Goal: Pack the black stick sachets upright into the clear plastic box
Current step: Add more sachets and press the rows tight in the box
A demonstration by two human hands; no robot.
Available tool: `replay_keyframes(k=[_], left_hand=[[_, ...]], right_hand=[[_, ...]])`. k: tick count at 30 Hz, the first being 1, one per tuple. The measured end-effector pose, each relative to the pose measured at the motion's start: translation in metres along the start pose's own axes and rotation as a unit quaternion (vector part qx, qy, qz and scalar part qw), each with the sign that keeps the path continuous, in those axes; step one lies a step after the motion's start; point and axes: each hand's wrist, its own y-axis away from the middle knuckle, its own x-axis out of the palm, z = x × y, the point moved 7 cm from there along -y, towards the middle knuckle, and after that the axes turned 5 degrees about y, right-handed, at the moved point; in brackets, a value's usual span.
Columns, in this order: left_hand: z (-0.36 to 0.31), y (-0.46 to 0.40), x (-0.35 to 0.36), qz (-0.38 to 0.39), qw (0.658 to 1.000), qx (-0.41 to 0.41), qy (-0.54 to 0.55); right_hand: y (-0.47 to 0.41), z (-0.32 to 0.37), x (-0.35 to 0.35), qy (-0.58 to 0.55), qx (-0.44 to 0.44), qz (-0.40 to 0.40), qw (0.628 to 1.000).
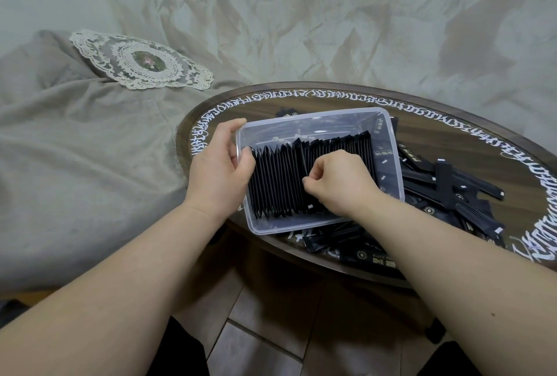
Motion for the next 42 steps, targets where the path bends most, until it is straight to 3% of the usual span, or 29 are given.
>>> replay_keyframes(k=[4,11,16,21,25,30,35,42], left_hand=[[-0.005,0.0,-0.001,0.014,1.0,0.013,-0.009],[-0.002,0.001,-0.001,0.01,1.0,-0.003,-0.019],[-0.001,0.002,-0.003,-0.002,1.0,-0.009,-0.015],[0.0,0.002,-0.002,0.001,1.0,-0.006,-0.015],[0.0,0.003,-0.003,-0.004,1.0,-0.008,-0.012],[-0.001,0.002,-0.003,-0.003,1.0,-0.003,-0.017],[-0.001,0.003,-0.003,0.005,1.0,0.001,-0.022],[-0.007,0.003,-0.002,0.014,0.999,0.023,-0.026]], right_hand=[[-0.004,0.007,-0.004,0.015,-0.006,-0.038,0.999],[-0.001,0.015,0.003,0.05,-0.053,0.022,0.997],[0.002,0.005,0.003,-0.022,-0.032,0.055,0.998],[0.006,0.015,0.005,0.103,-0.1,0.039,0.989],[0.006,0.015,0.013,0.111,-0.106,0.065,0.986],[0.002,-0.001,-0.015,0.062,-0.101,-0.032,0.992],[0.0,-0.006,-0.028,0.044,-0.164,-0.159,0.973],[-0.008,-0.007,-0.011,0.099,-0.201,-0.125,0.967]])
